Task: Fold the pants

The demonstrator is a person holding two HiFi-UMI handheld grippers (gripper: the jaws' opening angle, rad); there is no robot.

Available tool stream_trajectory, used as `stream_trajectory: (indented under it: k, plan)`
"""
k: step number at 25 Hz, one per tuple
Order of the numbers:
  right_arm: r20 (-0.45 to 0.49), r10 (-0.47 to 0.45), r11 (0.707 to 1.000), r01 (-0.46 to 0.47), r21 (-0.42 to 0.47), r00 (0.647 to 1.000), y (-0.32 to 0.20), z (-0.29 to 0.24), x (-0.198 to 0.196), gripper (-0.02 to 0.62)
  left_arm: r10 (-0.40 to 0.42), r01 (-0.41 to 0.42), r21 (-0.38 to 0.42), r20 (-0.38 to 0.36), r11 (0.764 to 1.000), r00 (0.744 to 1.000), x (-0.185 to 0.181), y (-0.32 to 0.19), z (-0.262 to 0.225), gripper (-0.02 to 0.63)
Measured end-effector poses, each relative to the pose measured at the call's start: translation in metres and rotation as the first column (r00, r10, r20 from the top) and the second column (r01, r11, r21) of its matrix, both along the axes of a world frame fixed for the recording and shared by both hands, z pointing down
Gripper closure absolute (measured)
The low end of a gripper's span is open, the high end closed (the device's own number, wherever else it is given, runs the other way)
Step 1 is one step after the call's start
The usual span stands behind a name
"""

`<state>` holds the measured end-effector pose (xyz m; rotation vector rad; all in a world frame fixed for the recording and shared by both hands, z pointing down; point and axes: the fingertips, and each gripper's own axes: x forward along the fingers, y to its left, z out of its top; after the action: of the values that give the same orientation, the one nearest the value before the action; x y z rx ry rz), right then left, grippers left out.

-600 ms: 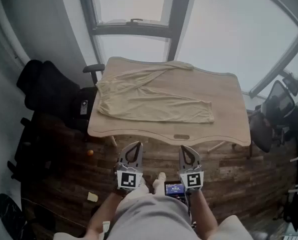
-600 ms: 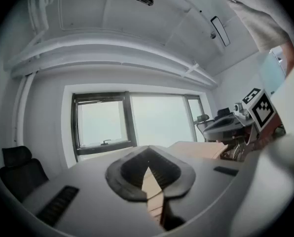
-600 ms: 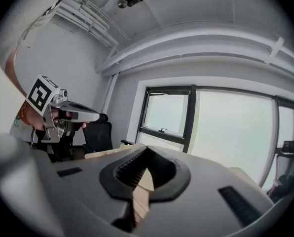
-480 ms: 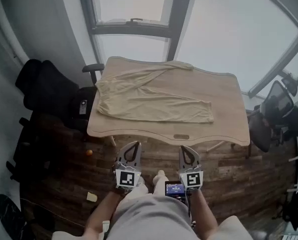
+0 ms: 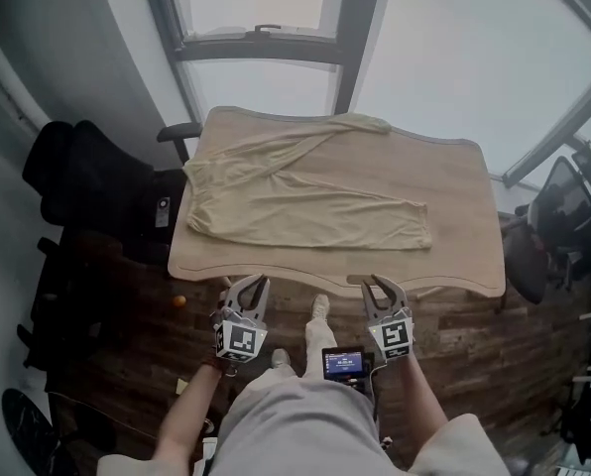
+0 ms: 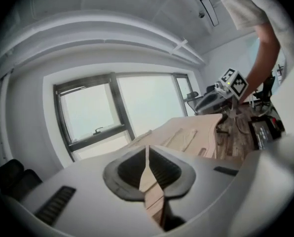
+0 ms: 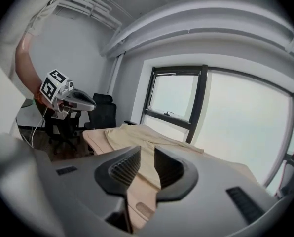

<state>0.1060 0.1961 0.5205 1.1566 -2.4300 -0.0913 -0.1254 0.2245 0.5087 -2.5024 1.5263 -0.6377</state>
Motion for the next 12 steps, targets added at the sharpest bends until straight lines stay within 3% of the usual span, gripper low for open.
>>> stream_trajectory:
  k: [2, 7, 12]
  plan:
    - [-0.035, -0.049, 0.999, 0.048, -0.023, 0.998, -0.029, 0.016, 0.004, 0.479, 0.033, -0.031, -0.038, 0.049, 0.999, 0.998, 0.001, -0.022, 0.019, 0.597]
    - [-0.178, -0.176, 0.983, 0.163, -0.089, 0.968, -0.100, 0.075, 0.025, 0.479, 0.068, -0.045, -0.166, 0.135, 0.985, 0.988, -0.007, -0.074, 0.075, 0.586]
    - [-0.246, -0.293, 0.951, 0.256, -0.171, 0.924, -0.149, 0.124, 0.048, 0.478, 0.119, -0.015, -0.350, 0.278, 0.937, 0.953, -0.036, -0.100, 0.150, 0.540]
